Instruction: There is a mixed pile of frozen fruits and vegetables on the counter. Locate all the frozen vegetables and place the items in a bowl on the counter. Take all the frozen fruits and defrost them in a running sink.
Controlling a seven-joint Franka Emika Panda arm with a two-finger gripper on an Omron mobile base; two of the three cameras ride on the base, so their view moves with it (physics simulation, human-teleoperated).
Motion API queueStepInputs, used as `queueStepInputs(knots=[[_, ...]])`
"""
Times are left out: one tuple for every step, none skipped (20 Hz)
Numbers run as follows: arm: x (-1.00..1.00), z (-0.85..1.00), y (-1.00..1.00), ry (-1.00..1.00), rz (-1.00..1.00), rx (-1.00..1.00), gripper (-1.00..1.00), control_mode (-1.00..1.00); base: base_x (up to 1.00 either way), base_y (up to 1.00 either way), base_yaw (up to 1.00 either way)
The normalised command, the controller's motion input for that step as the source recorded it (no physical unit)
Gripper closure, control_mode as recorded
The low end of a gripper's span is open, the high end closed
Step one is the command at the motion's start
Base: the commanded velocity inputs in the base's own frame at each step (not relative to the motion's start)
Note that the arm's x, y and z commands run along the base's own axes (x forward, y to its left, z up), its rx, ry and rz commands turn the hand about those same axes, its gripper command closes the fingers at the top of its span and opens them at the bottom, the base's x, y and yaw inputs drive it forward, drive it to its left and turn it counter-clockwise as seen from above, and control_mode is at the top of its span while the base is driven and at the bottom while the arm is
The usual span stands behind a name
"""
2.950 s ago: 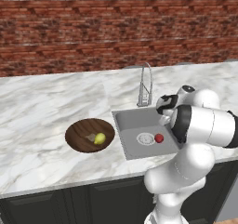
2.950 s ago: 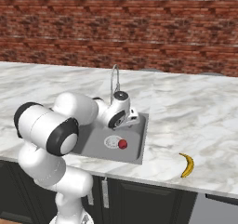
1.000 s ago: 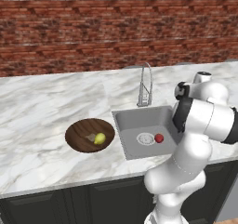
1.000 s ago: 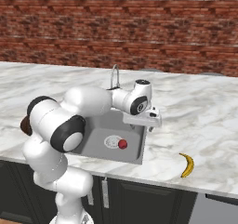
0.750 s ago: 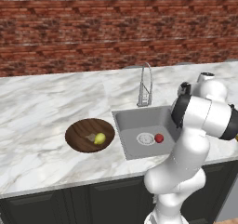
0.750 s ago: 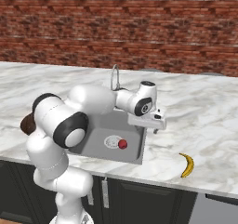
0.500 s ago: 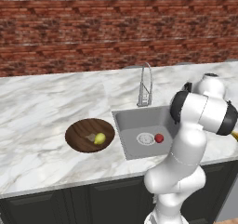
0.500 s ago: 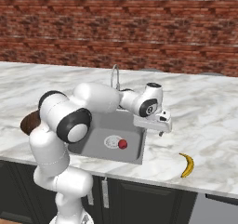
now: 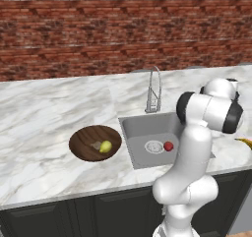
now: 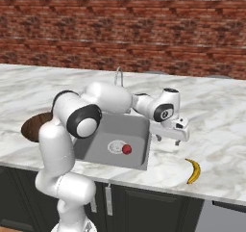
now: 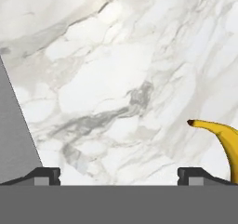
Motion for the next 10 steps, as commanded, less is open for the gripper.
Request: queueStepInputs(knots=[[-0.21,-0.14,-0.53,0.05,-0.03,0.0,-1.0,-1.0,0.0,0.0,0.0],[-0.22,-0.14,-0.55,0.04,-0.02,0.0,-1.0,-1.0,0.0,0.0,0.0],[-0.22,-0.13,-0.55,0.05,-0.02,0.0,-1.0,-1.0,0.0,0.0,0.0],[-0.21,-0.12,-0.55,0.05,-0.02,0.0,-1.0,-1.0,0.0,0.0,0.0],[-0.21,-0.12,-0.56,0.06,-0.02,0.0,-1.0,-1.0,0.0,0.0,0.0],[-0.2,-0.11,-0.55,0.06,-0.02,0.0,-1.0,-1.0,0.0,0.0,0.0],[-0.2,-0.1,-0.54,0.07,-0.03,0.0,-1.0,-1.0,0.0,0.0,0.0],[-0.21,-0.07,-0.56,0.07,-0.02,0.0,-1.0,-1.0,0.0,0.0,0.0],[-0.23,-0.06,-0.52,0.08,-0.04,0.04,-1.0,-1.0,0.0,0.0,0.0],[-0.27,-0.05,-0.24,0.06,-0.09,0.01,-1.0,-1.0,0.0,0.0,0.0]])
